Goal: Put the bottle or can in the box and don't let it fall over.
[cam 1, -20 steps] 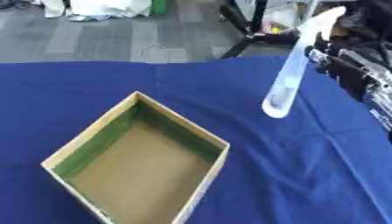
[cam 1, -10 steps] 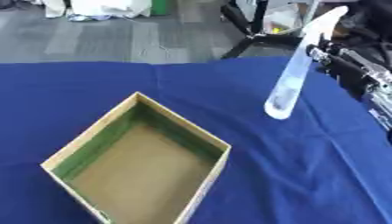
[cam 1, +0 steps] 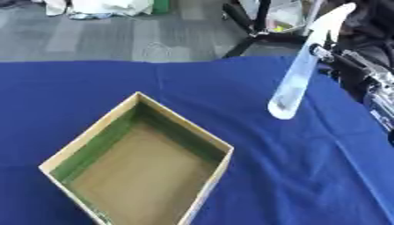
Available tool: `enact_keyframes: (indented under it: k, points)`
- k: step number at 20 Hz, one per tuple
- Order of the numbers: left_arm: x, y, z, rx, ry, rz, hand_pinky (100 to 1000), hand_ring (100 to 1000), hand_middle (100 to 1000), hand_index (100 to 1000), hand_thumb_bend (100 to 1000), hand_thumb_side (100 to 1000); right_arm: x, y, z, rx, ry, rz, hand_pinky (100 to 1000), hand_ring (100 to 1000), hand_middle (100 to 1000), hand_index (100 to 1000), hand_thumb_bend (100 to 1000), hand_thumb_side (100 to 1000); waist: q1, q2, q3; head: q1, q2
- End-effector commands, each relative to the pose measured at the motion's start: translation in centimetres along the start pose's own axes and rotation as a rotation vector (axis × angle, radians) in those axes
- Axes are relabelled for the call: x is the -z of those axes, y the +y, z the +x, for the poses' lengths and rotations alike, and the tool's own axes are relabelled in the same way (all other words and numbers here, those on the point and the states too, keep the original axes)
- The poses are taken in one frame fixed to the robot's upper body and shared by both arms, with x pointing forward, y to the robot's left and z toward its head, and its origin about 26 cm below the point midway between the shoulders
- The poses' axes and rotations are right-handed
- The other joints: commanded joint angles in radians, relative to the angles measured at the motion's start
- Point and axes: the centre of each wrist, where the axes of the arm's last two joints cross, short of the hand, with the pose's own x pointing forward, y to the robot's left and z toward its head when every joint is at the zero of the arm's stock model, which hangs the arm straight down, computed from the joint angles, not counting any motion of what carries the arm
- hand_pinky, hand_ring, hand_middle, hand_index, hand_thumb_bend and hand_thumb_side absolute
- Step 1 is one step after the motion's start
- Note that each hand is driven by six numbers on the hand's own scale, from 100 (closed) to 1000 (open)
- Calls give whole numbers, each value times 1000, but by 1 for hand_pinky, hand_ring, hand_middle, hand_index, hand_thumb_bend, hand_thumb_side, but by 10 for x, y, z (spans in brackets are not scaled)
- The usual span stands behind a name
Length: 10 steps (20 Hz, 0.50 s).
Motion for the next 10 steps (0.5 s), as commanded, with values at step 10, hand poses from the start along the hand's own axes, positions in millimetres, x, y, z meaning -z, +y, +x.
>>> enact_keyframes:
  k: [10]
  points:
    - [6, -2, 9, 6, -36, -19, 938, 1000, 1000, 730, 499, 598, -3, -22, 20, -17, -42, -23, 998, 1000, 1000, 1000, 100, 619, -3, -6, 9, 3, -20]
